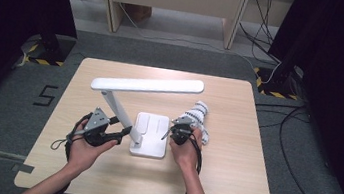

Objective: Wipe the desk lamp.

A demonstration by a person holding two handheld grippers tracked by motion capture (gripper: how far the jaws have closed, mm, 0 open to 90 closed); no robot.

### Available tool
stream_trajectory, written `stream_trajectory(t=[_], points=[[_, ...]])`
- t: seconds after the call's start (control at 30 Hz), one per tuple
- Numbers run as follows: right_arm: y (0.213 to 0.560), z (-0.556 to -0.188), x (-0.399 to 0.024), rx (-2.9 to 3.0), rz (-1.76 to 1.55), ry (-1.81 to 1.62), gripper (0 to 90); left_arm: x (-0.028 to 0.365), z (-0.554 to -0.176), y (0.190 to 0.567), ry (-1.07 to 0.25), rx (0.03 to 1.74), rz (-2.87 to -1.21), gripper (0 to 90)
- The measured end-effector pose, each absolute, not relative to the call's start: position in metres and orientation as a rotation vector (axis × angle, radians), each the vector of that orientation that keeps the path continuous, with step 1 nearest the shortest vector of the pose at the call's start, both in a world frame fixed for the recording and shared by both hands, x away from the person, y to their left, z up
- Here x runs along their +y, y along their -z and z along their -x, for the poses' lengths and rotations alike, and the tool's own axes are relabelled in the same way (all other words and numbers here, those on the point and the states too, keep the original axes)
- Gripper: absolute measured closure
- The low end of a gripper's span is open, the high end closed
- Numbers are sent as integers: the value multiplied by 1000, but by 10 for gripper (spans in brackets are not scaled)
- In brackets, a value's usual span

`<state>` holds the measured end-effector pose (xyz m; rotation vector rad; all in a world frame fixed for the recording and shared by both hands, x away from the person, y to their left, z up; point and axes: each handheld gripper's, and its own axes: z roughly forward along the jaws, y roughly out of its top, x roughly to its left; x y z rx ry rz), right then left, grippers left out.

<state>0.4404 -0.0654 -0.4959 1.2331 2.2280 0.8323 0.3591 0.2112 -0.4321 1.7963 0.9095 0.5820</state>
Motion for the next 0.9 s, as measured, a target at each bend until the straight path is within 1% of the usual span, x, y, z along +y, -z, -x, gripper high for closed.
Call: stream_trajectory(t=[0.23, 0.53, 0.9], points=[[489, -436, -77, 2209, -1217, -850, 674, 223, -348, 434, -577, 871, -1812, 371], [484, -430, -88, 2199, -1217, -856, 642, 233, -335, 435, -575, 843, -1817, 360], [478, -418, -103, 2176, -1227, -875, 616, 253, -326, 445, -576, 881, -1818, 358]])
